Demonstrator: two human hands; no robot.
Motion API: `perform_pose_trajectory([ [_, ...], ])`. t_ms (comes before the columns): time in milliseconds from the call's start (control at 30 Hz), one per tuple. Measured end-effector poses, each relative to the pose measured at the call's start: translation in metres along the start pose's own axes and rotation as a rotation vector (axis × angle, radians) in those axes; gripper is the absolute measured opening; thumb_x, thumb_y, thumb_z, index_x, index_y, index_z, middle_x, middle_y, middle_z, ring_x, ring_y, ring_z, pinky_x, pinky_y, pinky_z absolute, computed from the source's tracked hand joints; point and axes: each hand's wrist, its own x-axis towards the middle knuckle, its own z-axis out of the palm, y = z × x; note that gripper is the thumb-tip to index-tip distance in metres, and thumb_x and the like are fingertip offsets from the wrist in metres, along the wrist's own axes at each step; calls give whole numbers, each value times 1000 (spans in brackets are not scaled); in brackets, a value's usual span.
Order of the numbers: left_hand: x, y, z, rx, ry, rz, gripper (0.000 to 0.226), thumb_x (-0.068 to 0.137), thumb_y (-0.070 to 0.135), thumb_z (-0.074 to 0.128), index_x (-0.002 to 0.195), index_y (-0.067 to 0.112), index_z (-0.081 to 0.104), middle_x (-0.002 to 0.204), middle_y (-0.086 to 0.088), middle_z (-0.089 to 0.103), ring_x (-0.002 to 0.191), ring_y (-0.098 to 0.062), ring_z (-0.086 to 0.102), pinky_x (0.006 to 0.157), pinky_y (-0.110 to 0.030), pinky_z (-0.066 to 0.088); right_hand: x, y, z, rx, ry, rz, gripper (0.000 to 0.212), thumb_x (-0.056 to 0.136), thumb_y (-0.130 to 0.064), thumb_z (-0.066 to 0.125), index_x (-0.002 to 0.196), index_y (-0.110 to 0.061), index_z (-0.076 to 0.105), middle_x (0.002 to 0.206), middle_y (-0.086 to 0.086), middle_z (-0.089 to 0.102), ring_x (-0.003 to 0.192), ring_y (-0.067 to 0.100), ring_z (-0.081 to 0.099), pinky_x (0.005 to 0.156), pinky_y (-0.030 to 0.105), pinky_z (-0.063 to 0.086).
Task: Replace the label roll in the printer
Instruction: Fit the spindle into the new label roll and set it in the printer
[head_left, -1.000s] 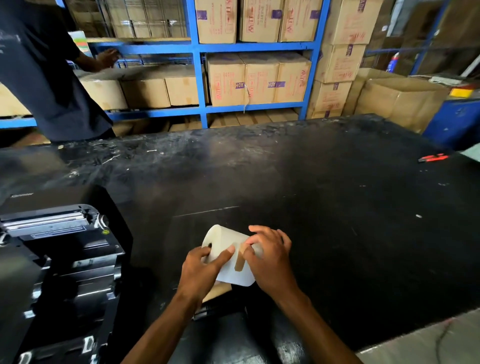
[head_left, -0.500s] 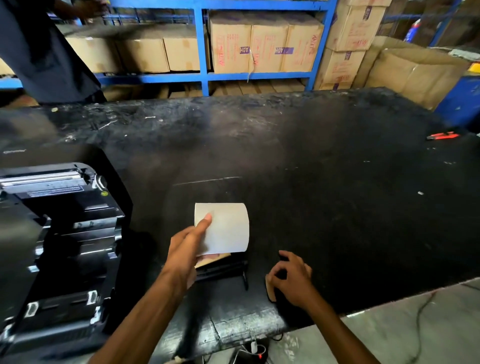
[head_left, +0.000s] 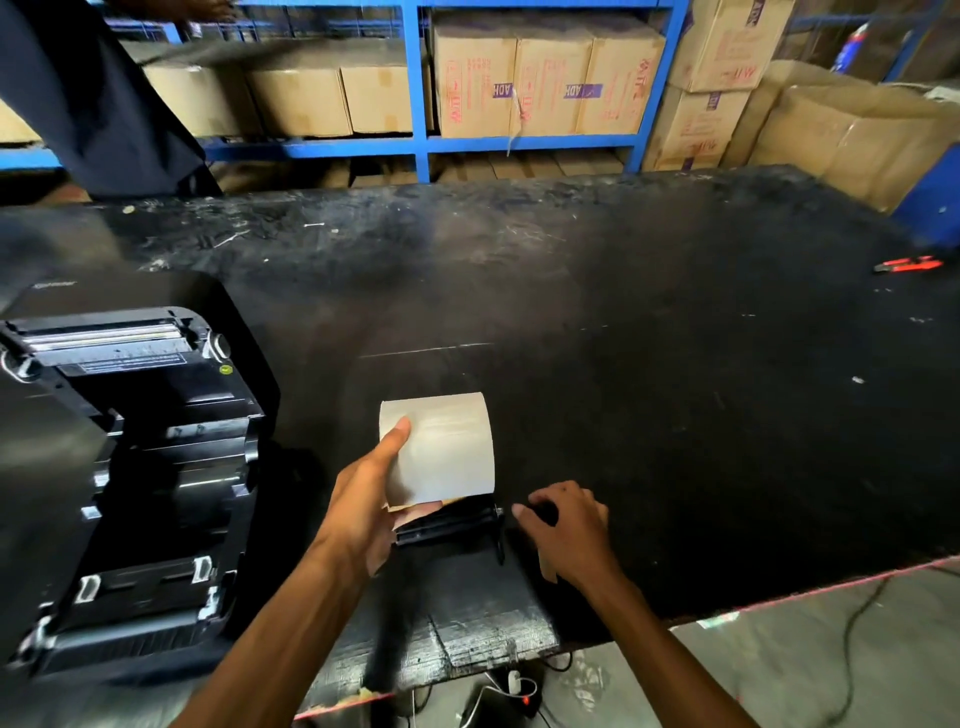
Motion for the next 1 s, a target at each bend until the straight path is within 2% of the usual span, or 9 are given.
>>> perform_pose_trajectory([
  [67, -2, -1, -3, -36, 11, -22, 30, 82, 42, 66, 97, 15, 68, 100, -8, 72, 84, -20, 73, 66, -40, 63, 0, -11, 10, -42, -4, 5, 45, 78, -59, 60, 96, -19, 68, 111, -1, 59, 111, 19, 48, 96, 34, 29],
  [133, -2, -2, -9, -65, 22, -37, 32, 82, 43, 66, 100, 18, 66, 101, -6, 70, 92, -23, 70, 68, -42, 63, 2, -19, 18, -118, -5, 5, 49, 76, -61, 59, 94, -17, 69, 113, -1, 57, 113, 20, 46, 96, 35, 29],
  [233, -2, -2, -20, -108, 40, -57, 27, 82, 42, 65, 97, 20, 63, 102, -6, 68, 98, -26, 66, 74, -47, 60, 4, -24, 27, -128, -17, 2, 36, 80, -50, 60, 91, -17, 69, 119, -1, 56, 117, 19, 43, 98, 34, 27],
  [433, -1, 2, -46, -219, 47, -94, 28, 80, 43, 67, 102, 27, 61, 114, -7, 64, 109, -32, 61, 87, -56, 52, 3, -35, 6, 449, 43, 175, 11, 78, -20, 72, 80, -15, 62, 85, 7, 68, 86, 25, 66, 76, 38, 55],
  [533, 0, 7, -55, -244, 17, -82, 27, 80, 44, 65, 104, 32, 61, 116, -6, 64, 111, -32, 60, 88, -57, 51, 12, -34, -19, 589, 162, 219, 12, 81, -14, 70, 75, -19, 60, 79, 13, 70, 75, 28, 69, 70, 40, 58],
  [600, -1, 10, -57, -249, 4, -76, 27, 80, 44, 64, 104, 31, 61, 116, -6, 64, 111, -32, 59, 88, -57, 51, 21, -33, -34, 746, 251, 250, 5, 84, -12, 67, 83, -10, 62, 83, 20, 71, 67, 25, 68, 64, 36, 58],
  [667, -2, 12, -56, -254, -3, -78, 32, 79, 44, 65, 108, 30, 60, 117, -7, 64, 112, -33, 59, 86, -57, 52, 28, -36, -47, 905, 294, 312, 16, 87, -12, 64, 99, -1, 62, 85, 17, 70, 70, 19, 68, 63, 27, 58],
  [833, -5, 13, -47, -293, -35, -105, 39, 80, 45, 62, 115, 29, 59, 114, -7, 66, 109, -33, 60, 79, -52, 54, 32, -53, -52, 1160, 209, 437, 20, 88, -15, 63, 104, -3, 64, 95, 15, 70, 87, 22, 71, 79, 36, 59],
  [1000, -8, 16, -38, -348, -73, -146, 24, 82, 43, 62, 101, 29, 65, 104, -6, 69, 101, -32, 64, 75, -51, 54, 23, -65, -44, 1131, 219, 319, 24, 89, -14, 61, 109, -1, 61, 93, 14, 71, 82, 17, 72, 68, 24, 60],
])
